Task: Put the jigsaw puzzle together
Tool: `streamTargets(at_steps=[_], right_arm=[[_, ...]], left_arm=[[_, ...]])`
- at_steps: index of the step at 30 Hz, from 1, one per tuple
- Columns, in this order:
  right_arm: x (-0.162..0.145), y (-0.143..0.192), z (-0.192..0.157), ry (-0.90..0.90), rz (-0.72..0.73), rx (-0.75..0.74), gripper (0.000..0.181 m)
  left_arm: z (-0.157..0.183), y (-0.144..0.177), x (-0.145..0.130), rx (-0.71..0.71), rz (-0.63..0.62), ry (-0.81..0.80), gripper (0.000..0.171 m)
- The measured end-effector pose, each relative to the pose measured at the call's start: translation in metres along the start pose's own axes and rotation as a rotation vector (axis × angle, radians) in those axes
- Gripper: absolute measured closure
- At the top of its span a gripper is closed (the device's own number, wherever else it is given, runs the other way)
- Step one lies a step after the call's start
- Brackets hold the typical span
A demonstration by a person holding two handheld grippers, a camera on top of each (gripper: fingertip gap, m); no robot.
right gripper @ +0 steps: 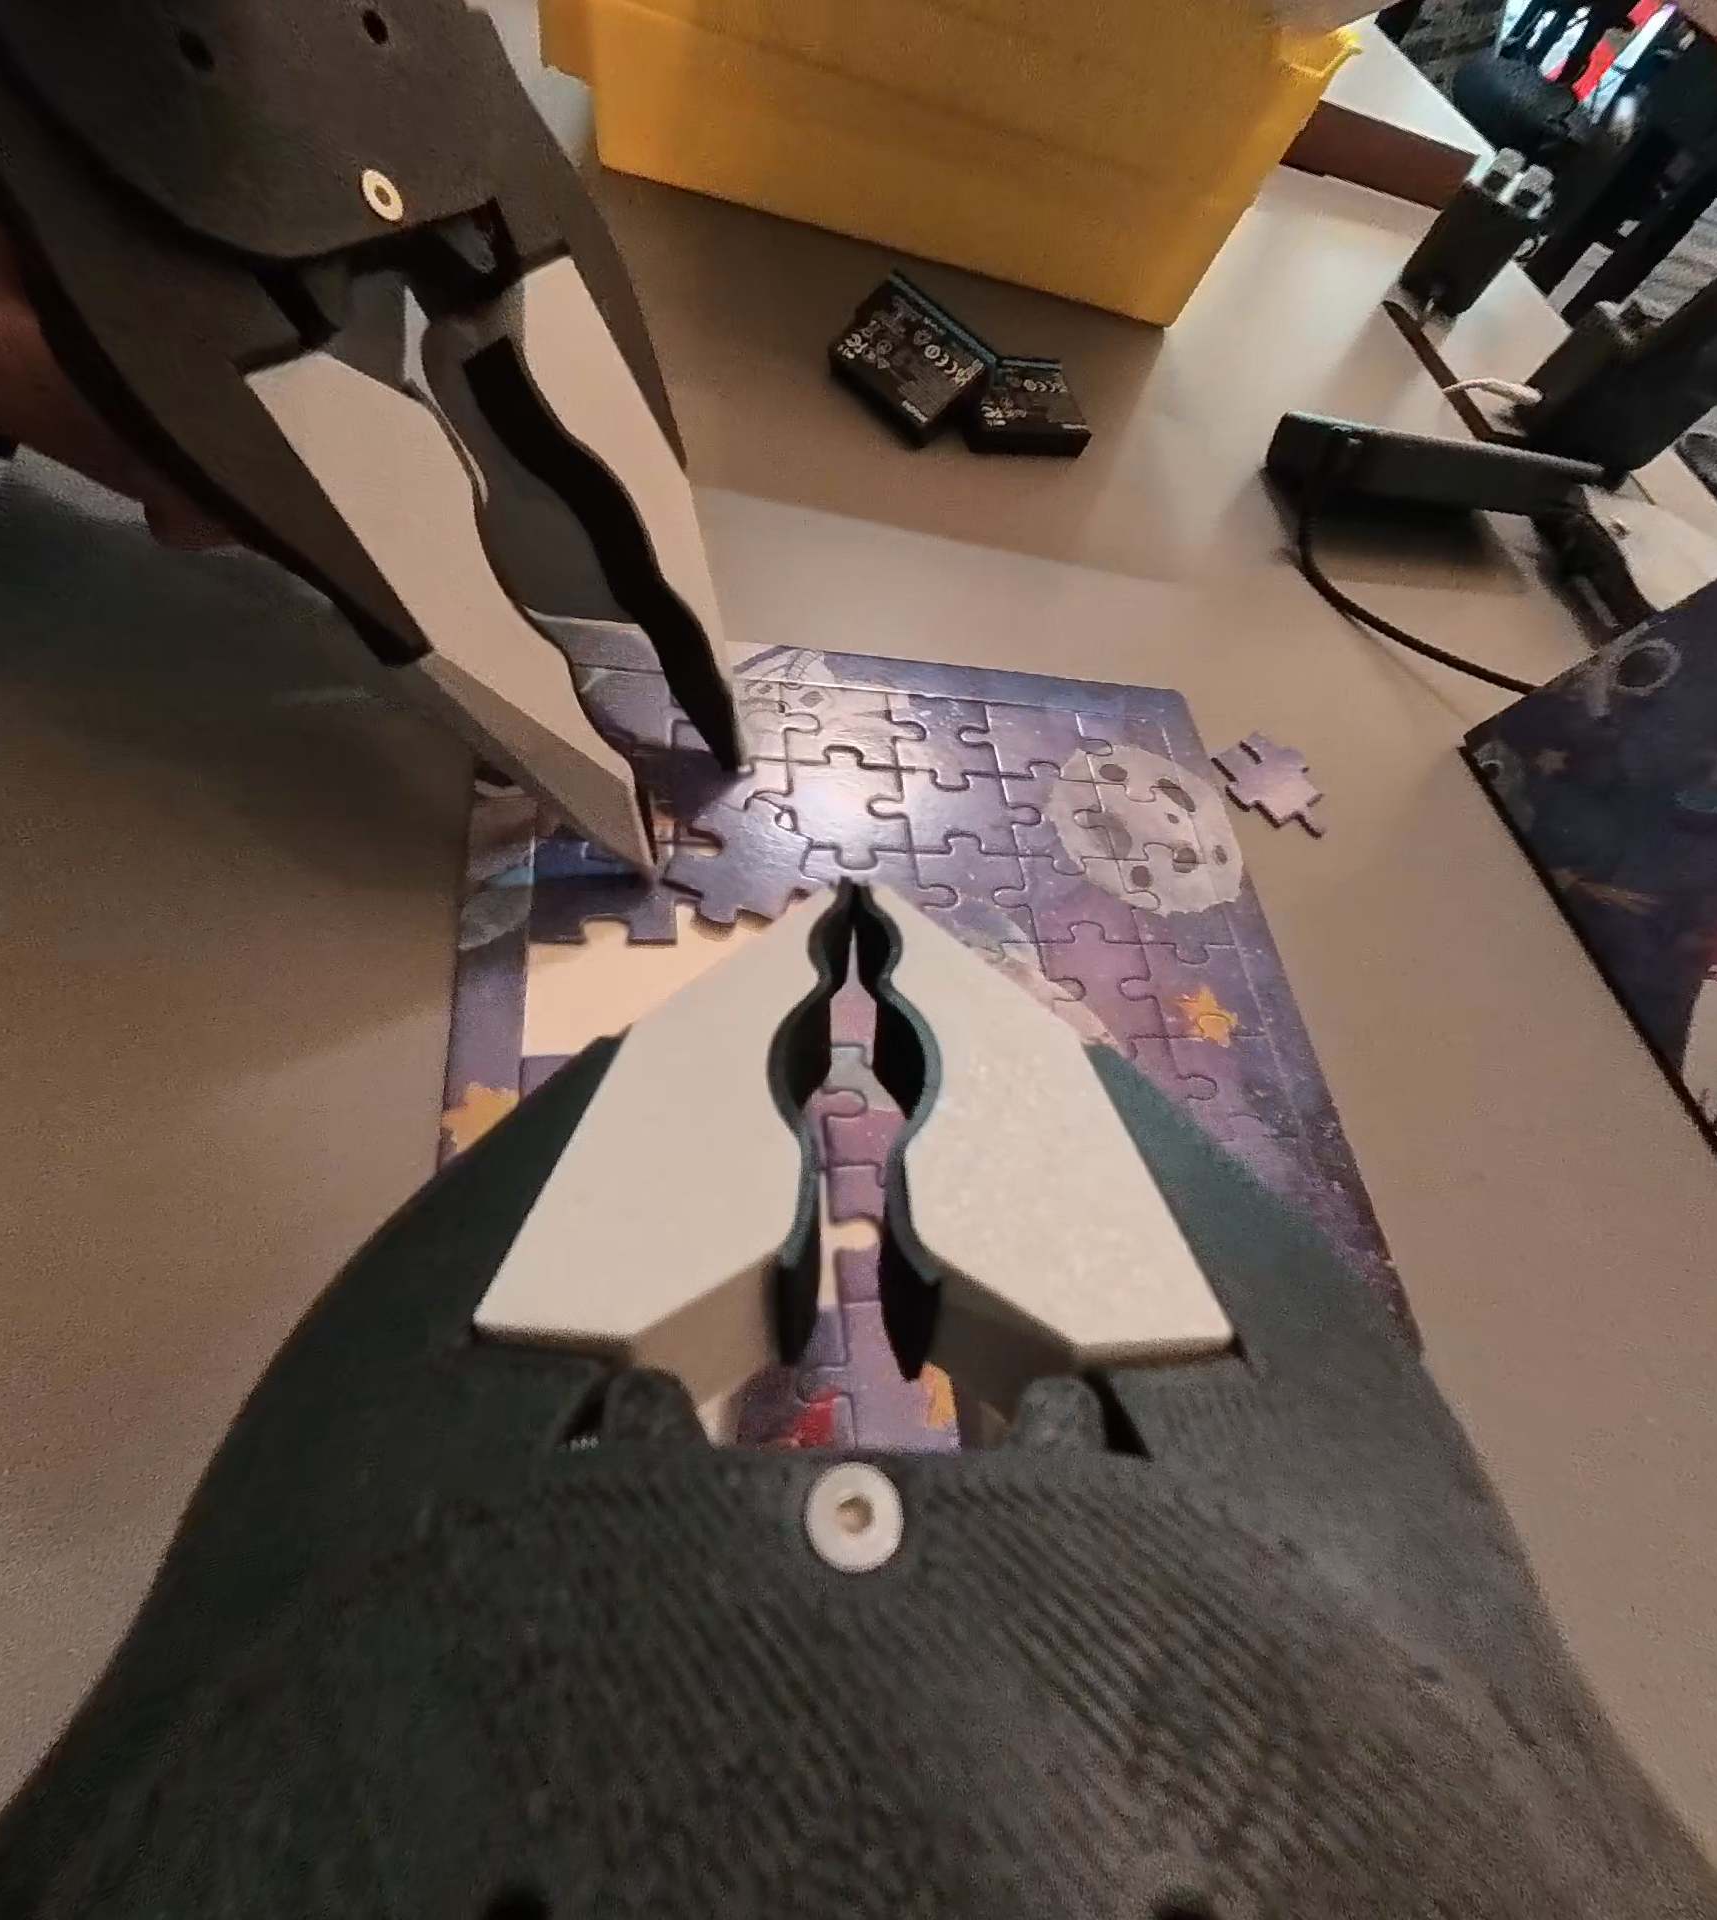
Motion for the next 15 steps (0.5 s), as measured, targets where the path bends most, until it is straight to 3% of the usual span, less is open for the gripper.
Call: streamTargets(at_steps=[15], right_arm=[[-0.0048, -0.0075, -0.0051, -0.053, -0.019, 0.054, 0.181]], left_arm=[[0.0112, -0.0027, 0.002, -0.099, 0.025, 0.009, 0.145]])
Point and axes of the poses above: each gripper's, where its closed fingertips meet, y back along the fingers, x out of its top, z = x × y across the jaws, the point moved 6 cm from there along y, back along the fingers, and after that the axes turned 1 degree about -x, right-handed, at the moved point
